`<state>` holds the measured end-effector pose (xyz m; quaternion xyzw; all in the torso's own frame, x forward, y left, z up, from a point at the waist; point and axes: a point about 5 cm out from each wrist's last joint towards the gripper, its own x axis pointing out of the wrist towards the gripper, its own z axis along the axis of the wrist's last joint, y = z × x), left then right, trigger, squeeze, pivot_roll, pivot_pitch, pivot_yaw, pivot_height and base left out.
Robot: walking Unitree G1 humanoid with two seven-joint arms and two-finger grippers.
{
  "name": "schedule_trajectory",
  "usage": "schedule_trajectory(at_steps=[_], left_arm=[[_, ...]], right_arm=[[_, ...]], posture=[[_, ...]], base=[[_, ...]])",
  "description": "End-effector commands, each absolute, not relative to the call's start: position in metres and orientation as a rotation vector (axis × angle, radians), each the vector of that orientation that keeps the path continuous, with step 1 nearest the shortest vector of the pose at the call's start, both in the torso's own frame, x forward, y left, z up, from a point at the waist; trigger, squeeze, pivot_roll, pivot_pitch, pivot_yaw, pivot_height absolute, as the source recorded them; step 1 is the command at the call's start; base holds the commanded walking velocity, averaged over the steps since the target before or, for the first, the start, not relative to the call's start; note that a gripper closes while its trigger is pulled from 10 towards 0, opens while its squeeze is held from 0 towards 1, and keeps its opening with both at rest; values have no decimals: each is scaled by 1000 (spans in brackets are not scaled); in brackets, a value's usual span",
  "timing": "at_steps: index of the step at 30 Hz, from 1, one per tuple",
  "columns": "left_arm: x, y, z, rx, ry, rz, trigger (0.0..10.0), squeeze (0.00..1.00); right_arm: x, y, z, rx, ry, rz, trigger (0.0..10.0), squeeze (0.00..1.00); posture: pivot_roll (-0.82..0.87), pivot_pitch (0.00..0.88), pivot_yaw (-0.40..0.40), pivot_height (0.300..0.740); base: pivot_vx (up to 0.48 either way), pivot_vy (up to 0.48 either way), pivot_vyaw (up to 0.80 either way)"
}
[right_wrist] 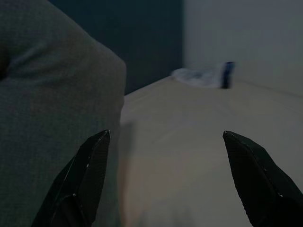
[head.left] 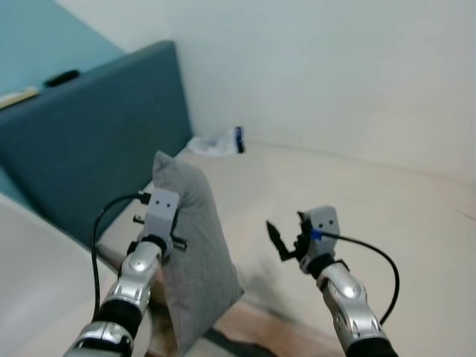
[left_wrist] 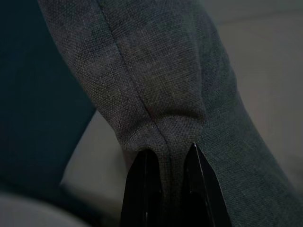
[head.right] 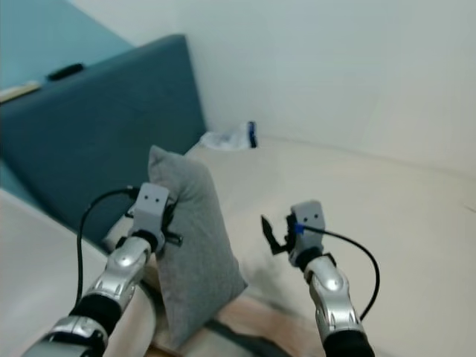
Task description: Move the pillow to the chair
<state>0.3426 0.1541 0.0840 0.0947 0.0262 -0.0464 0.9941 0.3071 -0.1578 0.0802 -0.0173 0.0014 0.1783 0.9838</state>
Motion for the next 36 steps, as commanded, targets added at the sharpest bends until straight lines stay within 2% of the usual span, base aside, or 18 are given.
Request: schedule_trajectory(at_steps=[1, 9, 13, 18, 36], left_arm=[[346, 153, 95, 193, 8, -99, 10000, 0], [345, 149, 94, 195, 16, -128, 10000, 0], [344, 147, 90, 230, 42, -147, 10000, 0], [345, 146, 90, 185, 54, -130, 10000, 0], [343, 143, 88, 191, 67, -141, 10000, 0]], right_arm=[[306, -158, 81, -19, 4, 359, 10000, 0], [307, -158, 81, 14, 20, 334, 10000, 0], [306, -156, 81, 5, 25, 354, 10000, 0], [303, -154, 78, -6, 42, 388, 10000, 0], [295, -150, 75, 4, 61, 429, 10000, 0]], posture=[[-127, 0, 43, 740], [-129, 0, 48, 740], [-131, 0, 50, 740], [-130, 0, 50, 740], [-134, 0, 58, 740]], base=[[0, 0, 469], [0, 0, 0], [0, -480, 0], [0, -96, 775], [0, 0, 771]])
